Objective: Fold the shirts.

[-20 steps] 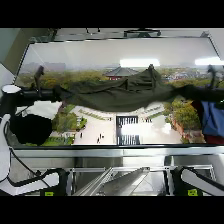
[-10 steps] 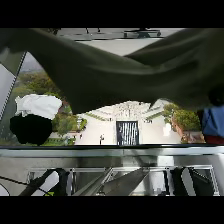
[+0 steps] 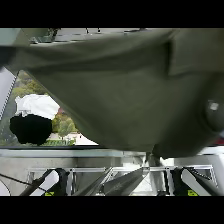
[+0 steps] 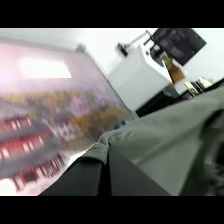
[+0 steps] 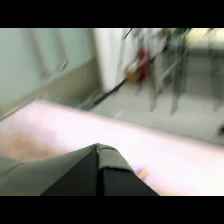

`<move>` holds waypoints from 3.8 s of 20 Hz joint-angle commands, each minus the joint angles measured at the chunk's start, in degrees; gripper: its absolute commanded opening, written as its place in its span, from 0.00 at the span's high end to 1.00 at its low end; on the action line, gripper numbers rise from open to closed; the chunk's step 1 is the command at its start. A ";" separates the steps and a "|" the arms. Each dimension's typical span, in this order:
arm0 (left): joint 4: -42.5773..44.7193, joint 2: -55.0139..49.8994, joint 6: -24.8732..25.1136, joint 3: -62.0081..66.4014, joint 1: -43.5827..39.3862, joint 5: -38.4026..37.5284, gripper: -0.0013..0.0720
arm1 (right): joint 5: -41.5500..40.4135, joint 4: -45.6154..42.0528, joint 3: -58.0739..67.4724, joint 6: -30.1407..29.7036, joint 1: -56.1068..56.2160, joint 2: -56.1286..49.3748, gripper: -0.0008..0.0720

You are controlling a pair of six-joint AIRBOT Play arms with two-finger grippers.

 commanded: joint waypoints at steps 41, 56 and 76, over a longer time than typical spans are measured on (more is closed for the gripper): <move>57.20 -52.48 -9.42 30.93 -23.58 12.46 0.52 | -7.56 -37.68 -10.51 20.02 12.46 -40.74 0.43; 50.03 -23.85 0.44 -27.61 -15.02 16.70 0.52 | 4.76 -42.91 -52.85 35.65 1.57 -7.76 0.49; 36.63 -23.04 5.53 -34.49 -20.22 16.39 0.92 | 1.31 -24.26 -74.93 21.68 1.79 -5.16 0.96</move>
